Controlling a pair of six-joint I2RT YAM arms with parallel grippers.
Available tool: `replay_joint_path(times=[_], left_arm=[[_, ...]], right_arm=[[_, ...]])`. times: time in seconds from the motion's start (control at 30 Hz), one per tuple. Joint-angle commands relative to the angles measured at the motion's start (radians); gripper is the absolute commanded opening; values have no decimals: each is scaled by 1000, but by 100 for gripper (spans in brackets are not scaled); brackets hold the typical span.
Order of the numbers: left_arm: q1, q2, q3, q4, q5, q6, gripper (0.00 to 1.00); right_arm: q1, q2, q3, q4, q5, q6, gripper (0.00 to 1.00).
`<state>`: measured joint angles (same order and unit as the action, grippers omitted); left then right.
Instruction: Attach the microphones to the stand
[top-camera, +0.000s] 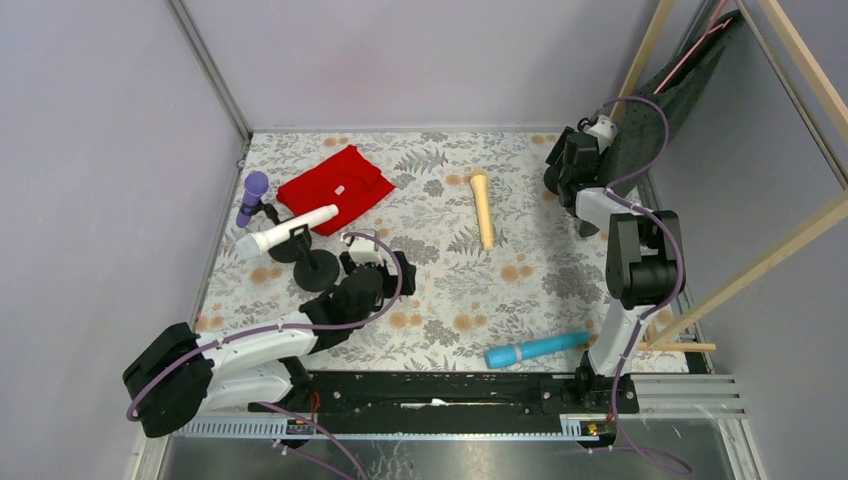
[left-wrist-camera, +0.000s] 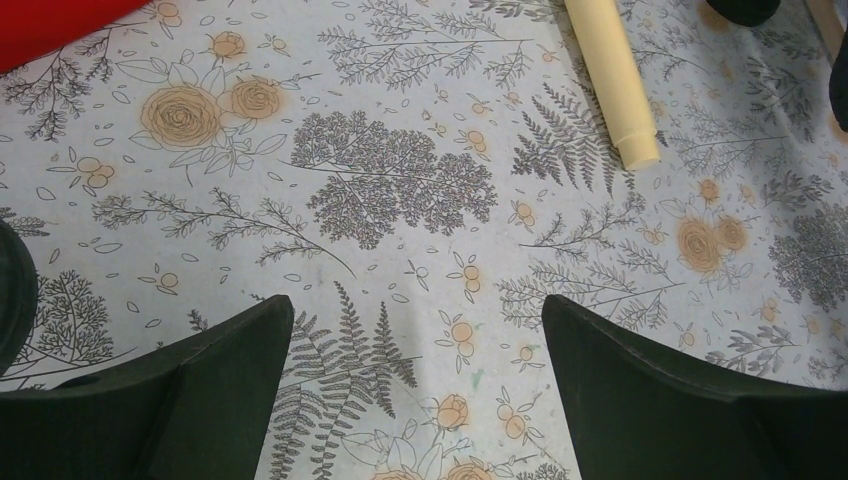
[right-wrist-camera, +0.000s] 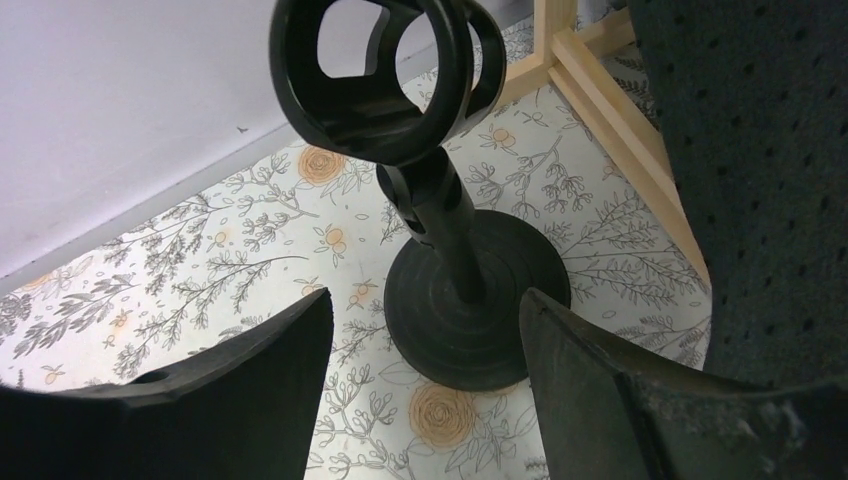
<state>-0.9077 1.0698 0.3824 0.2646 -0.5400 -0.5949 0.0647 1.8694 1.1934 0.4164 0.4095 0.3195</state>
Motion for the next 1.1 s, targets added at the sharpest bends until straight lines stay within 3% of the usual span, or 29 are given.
replay_joint_path(times=[0.0,0.17,0.37,0.6,0.77,0.97,1.07], left_arm=[[24,19,-7,71,37,15,99],[43,44,-2,87,58,12,99],[63,57,-2,94,64,15,99],[80,66,-2,97,69,13,99],[86,69,-3,106,78,12,99],[86,24,-24,137,85,21,99],[86,-30,-48,179,96,36,99]], right_arm=[[-17,63,46,167,3,-66,74],[-40,123,97,202,-6,-93,69],[-57,176,142,228,-41,-136,55],[-57,174,122,311,-109,-193,29],[-56,102,64,382,-153,-228,0],[-55,-67,-1,419,-276,-255,0],[-54,-166,-38,420,-432,-228,0]])
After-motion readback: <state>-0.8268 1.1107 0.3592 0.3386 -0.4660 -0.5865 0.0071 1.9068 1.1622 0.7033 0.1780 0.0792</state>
